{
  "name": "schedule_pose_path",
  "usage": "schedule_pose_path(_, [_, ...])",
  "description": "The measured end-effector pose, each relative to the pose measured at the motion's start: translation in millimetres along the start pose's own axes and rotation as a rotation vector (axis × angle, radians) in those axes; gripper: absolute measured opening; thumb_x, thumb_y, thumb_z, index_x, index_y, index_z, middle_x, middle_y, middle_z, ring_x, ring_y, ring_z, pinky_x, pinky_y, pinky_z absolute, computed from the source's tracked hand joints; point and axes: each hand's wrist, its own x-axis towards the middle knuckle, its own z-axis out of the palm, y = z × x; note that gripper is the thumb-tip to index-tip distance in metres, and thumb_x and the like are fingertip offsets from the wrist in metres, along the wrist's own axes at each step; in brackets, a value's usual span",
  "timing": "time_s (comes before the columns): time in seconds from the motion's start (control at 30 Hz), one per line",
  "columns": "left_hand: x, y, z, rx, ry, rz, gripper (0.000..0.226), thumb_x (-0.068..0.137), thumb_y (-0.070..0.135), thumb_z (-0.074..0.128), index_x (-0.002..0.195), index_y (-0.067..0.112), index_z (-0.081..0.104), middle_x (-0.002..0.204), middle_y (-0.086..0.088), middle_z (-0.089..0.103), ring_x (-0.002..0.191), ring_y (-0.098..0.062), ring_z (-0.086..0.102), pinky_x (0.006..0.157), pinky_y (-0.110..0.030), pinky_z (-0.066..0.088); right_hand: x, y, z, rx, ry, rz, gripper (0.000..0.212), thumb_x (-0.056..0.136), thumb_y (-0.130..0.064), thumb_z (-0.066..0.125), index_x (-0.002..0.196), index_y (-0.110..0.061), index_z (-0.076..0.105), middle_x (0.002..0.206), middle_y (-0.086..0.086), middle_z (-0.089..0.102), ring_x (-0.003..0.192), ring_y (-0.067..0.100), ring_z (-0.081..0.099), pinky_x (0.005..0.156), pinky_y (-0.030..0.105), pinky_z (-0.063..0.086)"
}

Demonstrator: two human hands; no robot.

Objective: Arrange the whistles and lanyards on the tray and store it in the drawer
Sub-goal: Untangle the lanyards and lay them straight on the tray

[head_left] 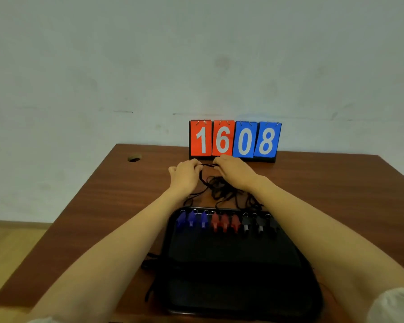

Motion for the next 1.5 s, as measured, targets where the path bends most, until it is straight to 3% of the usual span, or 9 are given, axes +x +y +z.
schedule_pose_path(0.17, [-11,36,-47,-0.231,0.01,0.025,0.023,0.1,0.015,0.03,0.099,0.009,0.053,0.099,-0.011,0.067,0.077,-0.024,0.056,0.072,-0.033,0.039,-29,1,-62,0.034,0.05,0.075,0.022,0.102,-0.022,0.035,0.105,-0.008,0.051,0.098,0.003,0.051,0.082,0.023,0.052,0.068,0.032,0.041])
schedule_pose_path(0.3, [-23,73,-80,-0.353,-0.002,0.041,0.019,0.102,0.013,0.028,0.104,0.005,0.046,0.095,-0.01,0.056,0.064,-0.013,0.049,0.046,-0.013,0.039,-48,-4,-113,0.06,0.077,0.128,0.02,0.102,-0.018,0.033,0.112,-0.01,0.049,0.117,0.008,0.064,0.085,0.022,0.059,0.068,0.033,0.044])
schedule_pose_path(0.43, [-28,90,-110,-0.19,0.096,0.174,0.03,0.101,0.021,0.036,0.11,0.003,0.057,0.107,-0.015,0.059,0.089,-0.02,0.057,0.069,-0.018,0.039,-73,-13,-164,0.122,0.157,0.182,0.029,0.102,-0.029,0.034,0.113,-0.01,0.054,0.107,0.01,0.066,0.077,0.018,0.059,0.067,0.033,0.047])
schedule_pose_path(0.53, [-34,97,-130,-0.057,0.141,0.281,0.033,0.101,0.02,0.037,0.123,0.005,0.058,0.114,-0.014,0.054,0.104,-0.025,0.055,0.084,-0.021,0.036,-90,-14,-186,0.214,0.194,0.185,0.03,0.101,-0.033,0.037,0.116,-0.014,0.055,0.087,-0.004,0.061,0.067,0.01,0.052,0.057,0.023,0.04])
schedule_pose_path(0.67, [-44,103,-148,0.09,0.235,0.401,0.033,0.101,0.018,0.038,0.125,0.006,0.058,0.111,-0.013,0.053,0.099,-0.025,0.056,0.083,-0.026,0.042,-104,-17,-202,0.36,0.204,0.176,0.023,0.102,-0.028,0.034,0.111,-0.018,0.052,0.098,0.003,0.062,0.081,0.021,0.055,0.063,0.021,0.042])
schedule_pose_path(0.93, [-56,92,-161,0.212,0.304,0.36,0.033,0.101,0.024,0.039,0.114,0.006,0.064,0.105,-0.013,0.061,0.098,-0.028,0.056,0.082,-0.034,0.042,-125,-20,-210,0.466,0.401,0.222,0.022,0.088,-0.034,0.065,0.087,-0.012,0.062,0.069,-0.002,0.062,0.065,0.011,0.052,0.056,0.017,0.038])
schedule_pose_path(1.23, [-64,76,-159,0.378,0.367,0.276,0.034,0.102,0.027,0.035,0.111,0.018,0.066,0.107,-0.005,0.064,0.107,-0.026,0.05,0.092,-0.035,0.029,-142,-10,-197,0.372,0.271,0.275,0.028,0.099,-0.02,0.046,0.119,-0.009,0.062,0.117,0.007,0.064,0.093,0.012,0.053,0.063,0.013,0.043])
schedule_pose_path(1.33, [-67,73,-156,0.282,0.302,0.266,0.032,0.101,0.025,0.037,0.108,0.017,0.067,0.106,-0.006,0.065,0.1,-0.026,0.056,0.094,-0.037,0.032,-147,-6,-195,0.413,0.389,0.324,0.022,0.094,-0.018,0.056,0.109,-0.007,0.067,0.108,0.008,0.07,0.087,0.012,0.057,0.062,0.015,0.044])
schedule_pose_path(1.5, [-80,71,-152,-0.087,0.037,0.213,0.029,0.099,0.017,0.042,0.114,0.003,0.063,0.108,-0.015,0.065,0.085,-0.025,0.062,0.076,-0.03,0.045,-152,1,-189,0.412,0.509,0.433,0.018,0.091,-0.02,0.06,0.099,-0.009,0.072,0.103,0.004,0.072,0.09,0.013,0.06,0.08,0.027,0.049])
